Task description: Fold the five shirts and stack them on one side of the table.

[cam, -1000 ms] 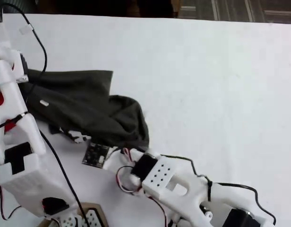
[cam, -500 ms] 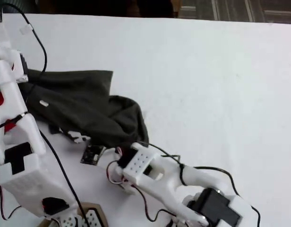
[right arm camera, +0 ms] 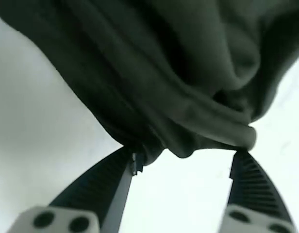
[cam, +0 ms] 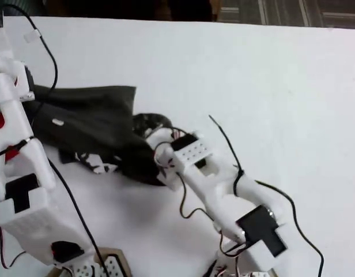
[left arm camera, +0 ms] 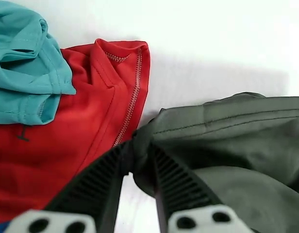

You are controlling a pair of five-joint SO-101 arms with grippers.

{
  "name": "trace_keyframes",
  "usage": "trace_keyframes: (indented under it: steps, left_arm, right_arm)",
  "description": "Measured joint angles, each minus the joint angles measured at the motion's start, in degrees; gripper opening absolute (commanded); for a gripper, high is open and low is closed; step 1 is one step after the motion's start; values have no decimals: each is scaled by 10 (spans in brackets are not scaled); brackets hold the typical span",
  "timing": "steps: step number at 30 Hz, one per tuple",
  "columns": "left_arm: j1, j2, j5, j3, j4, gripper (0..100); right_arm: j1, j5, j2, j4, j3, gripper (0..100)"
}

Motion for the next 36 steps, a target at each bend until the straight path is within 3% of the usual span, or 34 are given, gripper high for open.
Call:
trace_keyframes:
  steps: [8, 15, 21, 36]
  left_arm:
    - [0, 0, 0, 0, 0, 27]
    - [0, 4, 0, 0, -2, 27]
    - [0, 4, 0, 0, -3, 27]
    - [0, 4, 0, 0, -3, 27]
  right_arm:
    - [-4, 0, 0, 113, -66, 287]
    - [-73, 0, 1, 184, -111, 287]
    - [-121, 0, 9, 185, -111, 287]
    - [-96, -1, 158, 99, -125, 287]
